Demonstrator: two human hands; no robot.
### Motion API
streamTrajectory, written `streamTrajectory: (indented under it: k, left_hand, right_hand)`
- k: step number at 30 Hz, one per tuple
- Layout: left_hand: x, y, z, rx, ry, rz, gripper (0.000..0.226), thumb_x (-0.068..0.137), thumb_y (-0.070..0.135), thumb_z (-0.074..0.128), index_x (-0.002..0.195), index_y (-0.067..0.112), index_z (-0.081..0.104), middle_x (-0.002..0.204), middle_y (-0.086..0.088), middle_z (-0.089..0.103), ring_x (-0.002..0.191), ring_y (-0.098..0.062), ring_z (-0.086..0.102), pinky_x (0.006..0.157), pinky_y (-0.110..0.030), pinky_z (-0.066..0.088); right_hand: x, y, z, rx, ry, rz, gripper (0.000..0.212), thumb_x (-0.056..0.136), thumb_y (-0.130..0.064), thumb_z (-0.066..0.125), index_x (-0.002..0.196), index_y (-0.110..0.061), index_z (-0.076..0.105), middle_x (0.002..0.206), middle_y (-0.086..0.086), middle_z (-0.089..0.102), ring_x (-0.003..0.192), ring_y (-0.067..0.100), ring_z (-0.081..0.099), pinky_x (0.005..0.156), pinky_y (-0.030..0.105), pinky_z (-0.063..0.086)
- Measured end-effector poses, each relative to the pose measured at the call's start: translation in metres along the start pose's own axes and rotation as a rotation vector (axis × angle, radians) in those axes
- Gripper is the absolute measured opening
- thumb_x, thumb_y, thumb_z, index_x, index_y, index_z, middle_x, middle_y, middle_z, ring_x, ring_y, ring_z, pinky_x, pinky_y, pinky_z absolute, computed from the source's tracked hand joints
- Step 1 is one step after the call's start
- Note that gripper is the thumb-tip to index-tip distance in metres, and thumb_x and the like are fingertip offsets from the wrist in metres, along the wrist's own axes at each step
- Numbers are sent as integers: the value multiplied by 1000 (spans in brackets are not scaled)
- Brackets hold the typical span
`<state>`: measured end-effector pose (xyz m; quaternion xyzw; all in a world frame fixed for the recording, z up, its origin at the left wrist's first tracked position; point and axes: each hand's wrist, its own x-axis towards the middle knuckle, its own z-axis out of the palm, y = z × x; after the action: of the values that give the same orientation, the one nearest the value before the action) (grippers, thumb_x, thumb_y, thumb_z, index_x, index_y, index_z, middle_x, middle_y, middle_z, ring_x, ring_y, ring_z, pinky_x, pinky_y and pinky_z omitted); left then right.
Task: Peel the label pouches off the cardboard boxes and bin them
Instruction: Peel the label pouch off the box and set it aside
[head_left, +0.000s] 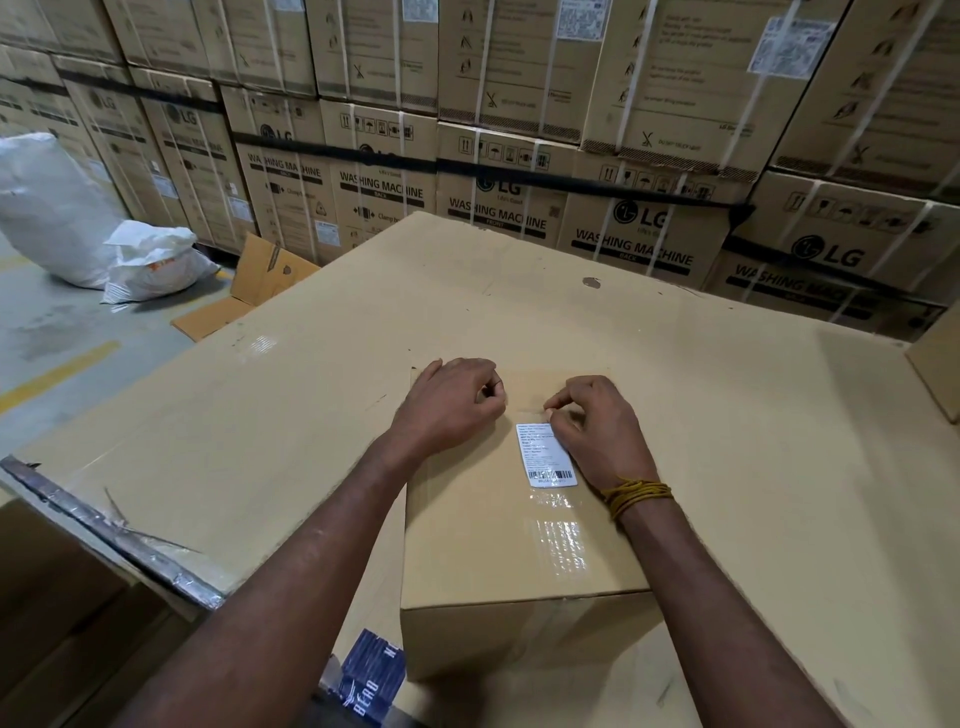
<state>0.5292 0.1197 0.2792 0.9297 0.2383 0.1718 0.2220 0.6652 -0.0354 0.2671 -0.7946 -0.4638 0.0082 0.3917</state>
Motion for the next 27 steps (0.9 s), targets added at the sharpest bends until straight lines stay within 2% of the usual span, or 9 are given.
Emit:
streamTrajectory:
  k: [3, 5, 9, 12, 16, 19, 23, 27]
  left_hand:
    - [0, 0, 0, 2, 0, 0, 13, 92, 26, 48, 96, 21, 60, 122, 6, 63, 119, -12, 51, 113, -35, 18]
    - [0, 0, 0, 2, -3, -1, 13, 92, 26, 48, 95, 22, 60, 122, 6, 62, 119, -12, 51, 113, -35, 18]
    - [1, 1, 0, 0, -5, 2, 13, 92, 25, 48, 95, 22, 60, 121, 6, 63, 119, -11, 51, 114, -35, 18]
    - [0, 1, 0, -4, -4, 1, 13, 91, 25, 48, 94, 22, 59, 120, 6, 63, 118, -11, 52, 114, -36, 18]
    - [0, 1, 1, -7, -1, 2, 12, 91, 26, 48, 93, 22, 59, 119, 7, 63, 118, -11, 52, 113, -35, 19]
    - [0, 0, 1, -3, 9, 7, 12, 91, 28, 48, 92, 22, 59, 115, 7, 64, 117, -12, 53, 110, -35, 20]
    - [-1, -1, 1, -11, 2, 3, 12, 91, 29, 48, 92, 23, 58, 114, 9, 64, 119, -11, 52, 112, -36, 19]
    - [-2, 0, 0, -8, 5, 0, 12, 92, 28, 48, 93, 23, 59, 119, 8, 64, 120, -10, 51, 114, -36, 17]
  right_hand:
    - [1, -1, 2, -59, 2, -2, 14, 88, -15, 59, 95, -23, 68, 106, -5, 55, 94, 8, 56, 91, 37, 49]
    - [0, -1, 3, -90, -1, -12, 18, 90, -17, 58, 103, -25, 67, 109, -5, 55, 95, 11, 57, 92, 42, 48]
    - [2, -3, 3, -131, 22, 14, 18, 90, -18, 57, 99, -28, 69, 107, -8, 55, 93, 10, 58, 92, 41, 46]
    - [4, -8, 6, -255, 2, 38, 17, 92, -19, 55, 101, -22, 68, 113, -2, 58, 101, 21, 58, 89, 38, 39]
    - [3, -12, 8, -316, 24, 35, 12, 91, -16, 56, 97, -15, 66, 111, 5, 60, 96, 29, 59, 85, 40, 40]
    - [0, -9, 7, -238, 45, 11, 9, 89, -14, 58, 94, -15, 66, 107, 4, 59, 92, 26, 61, 85, 43, 48]
    - [-2, -5, 4, -163, 43, -21, 18, 88, -16, 61, 103, -18, 72, 112, 0, 58, 95, 17, 61, 86, 42, 51]
    - [-1, -6, 3, -145, 24, -1, 10, 86, -15, 64, 90, -20, 71, 105, -2, 59, 94, 17, 60, 85, 44, 50]
